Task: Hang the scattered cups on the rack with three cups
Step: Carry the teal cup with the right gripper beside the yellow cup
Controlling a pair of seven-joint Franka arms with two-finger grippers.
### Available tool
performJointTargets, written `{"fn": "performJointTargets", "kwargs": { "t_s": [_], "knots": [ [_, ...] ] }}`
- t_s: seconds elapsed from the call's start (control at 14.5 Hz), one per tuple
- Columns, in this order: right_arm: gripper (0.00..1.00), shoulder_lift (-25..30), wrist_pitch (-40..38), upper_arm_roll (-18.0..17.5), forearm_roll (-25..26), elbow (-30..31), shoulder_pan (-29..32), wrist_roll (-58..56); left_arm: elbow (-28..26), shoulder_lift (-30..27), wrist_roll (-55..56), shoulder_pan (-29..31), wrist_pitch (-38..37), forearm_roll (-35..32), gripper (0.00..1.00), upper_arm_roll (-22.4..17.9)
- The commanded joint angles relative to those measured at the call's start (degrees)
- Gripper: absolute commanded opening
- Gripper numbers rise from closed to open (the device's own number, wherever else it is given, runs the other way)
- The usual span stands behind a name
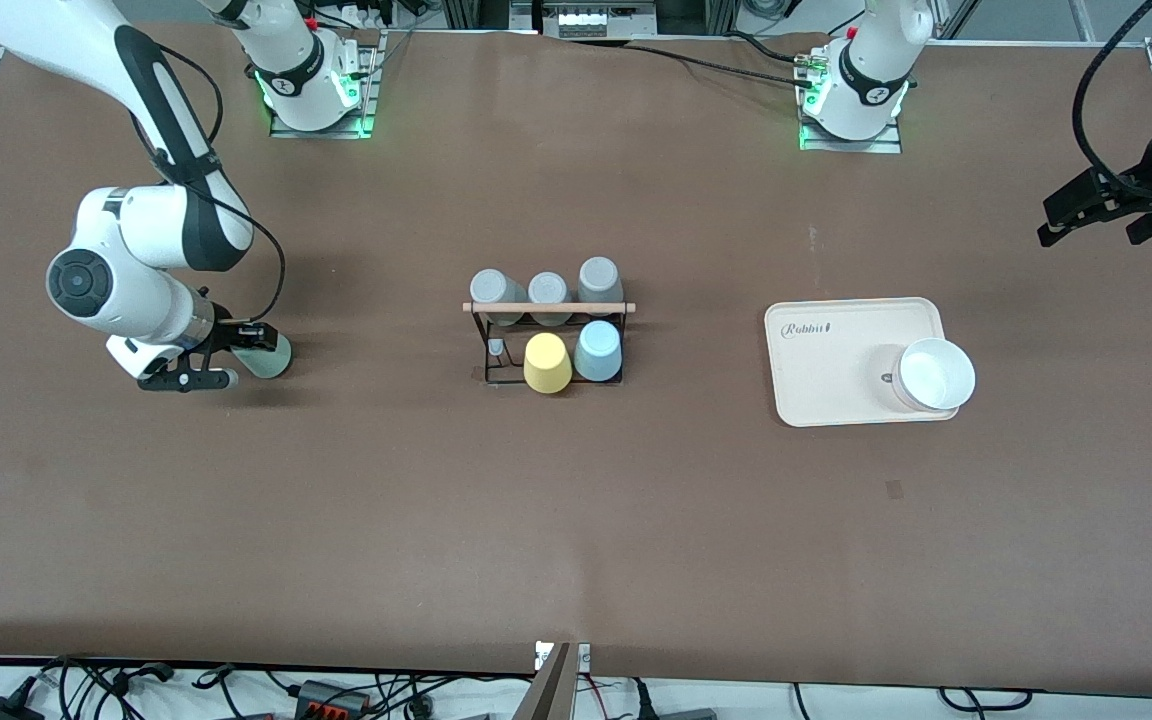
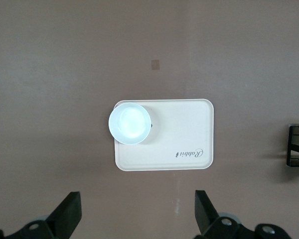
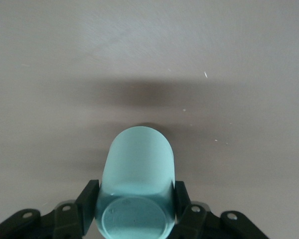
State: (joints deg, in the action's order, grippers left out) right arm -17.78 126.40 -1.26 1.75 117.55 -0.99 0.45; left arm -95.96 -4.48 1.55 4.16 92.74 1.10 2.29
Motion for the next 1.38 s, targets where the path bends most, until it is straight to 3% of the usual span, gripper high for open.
{"fn": "performJointTargets", "kwargs": {
  "t_s": [0.0,0.21,0.41,0.62,0.9,1.31],
  "knots": [
    [0.29,0.7,-14.5,-0.1,0.2,-11.6,-3.9,3.5,-0.2,-0.2,-1.4,0.4,-0.8,-0.1,1.0,-0.2],
    [0.29,-0.5,-22.0,-0.1,-2.1,-20.6,-9.5,10.2,4.8,2.4,-0.2,0.5,-5.1,0.0,1.0,-0.1],
    [0.29,-1.5,-22.4,-0.1,-4.7,-23.8,-15.2,20.1,10.7,6.5,-0.3,0.2,-7.0,-0.6,1.0,0.2],
    [0.29,-3.9,-22.4,-0.1,-7.7,-28.7,-20.5,31.4,11.3,7.5,-0.9,0.4,-6.8,-0.8,1.0,0.2],
    [0.29,-7.3,-21.7,-0.1,-7.8,-33.5,-26.0,43.5,11.4,7.9,-1.1,0.6,-6.8,-0.7,1.0,0.2],
    [0.28,-12.7,-20.6,-0.1,-7.7,-39.3,-30.1,52.5,11.2,7.9,-1.4,0.7,-3.5,-0.9,1.0,-0.1]
  ]
}}
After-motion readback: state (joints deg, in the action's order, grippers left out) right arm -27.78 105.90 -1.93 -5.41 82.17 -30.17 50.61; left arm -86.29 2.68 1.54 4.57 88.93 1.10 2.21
